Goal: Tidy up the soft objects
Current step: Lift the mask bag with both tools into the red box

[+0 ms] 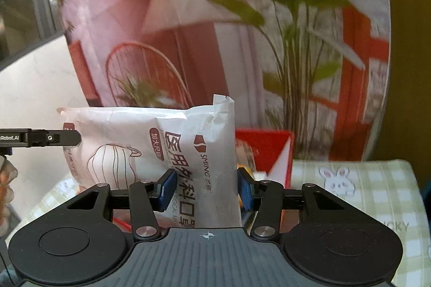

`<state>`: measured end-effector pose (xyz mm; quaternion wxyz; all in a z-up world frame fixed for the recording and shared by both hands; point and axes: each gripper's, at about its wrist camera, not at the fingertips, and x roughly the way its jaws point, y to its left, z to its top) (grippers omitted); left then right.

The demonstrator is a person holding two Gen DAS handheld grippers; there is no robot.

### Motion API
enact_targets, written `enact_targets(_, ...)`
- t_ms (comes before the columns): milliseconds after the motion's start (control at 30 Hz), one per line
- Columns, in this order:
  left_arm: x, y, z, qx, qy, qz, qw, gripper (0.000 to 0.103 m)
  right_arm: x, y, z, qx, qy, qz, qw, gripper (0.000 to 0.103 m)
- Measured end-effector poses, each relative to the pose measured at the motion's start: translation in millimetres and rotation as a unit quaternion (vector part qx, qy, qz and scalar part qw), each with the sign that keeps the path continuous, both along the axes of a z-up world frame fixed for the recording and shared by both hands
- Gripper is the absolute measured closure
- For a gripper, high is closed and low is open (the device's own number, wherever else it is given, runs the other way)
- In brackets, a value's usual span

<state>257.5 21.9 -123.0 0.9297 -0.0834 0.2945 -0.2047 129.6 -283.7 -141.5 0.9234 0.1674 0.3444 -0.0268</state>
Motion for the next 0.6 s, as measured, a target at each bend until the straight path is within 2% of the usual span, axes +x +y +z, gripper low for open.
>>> enact_targets(300, 31.2, -8.6, -33.2, 0.042, 0.042, -0.001, 0.9982, 0.054, 13.4, -3.9, -43.3, 0.009, 0.054, -0.009, 0.998, 0.058)
enact_targets(467, 40.0, -7.9, -40.3, 0.051, 0.049, -0.005, 0.9975, 0.053, 23.2, -4.0, -53.9, 0.001, 0.063, -0.015, 0.998, 0.058)
enact_targets(600, 42.1, -5.4, -39.8, 0.063, 0.047, 0.012, 0.9968, 0.053, 27.1, -3.3, -55.9, -0.015, 0.071, -0.025, 0.997, 0.054)
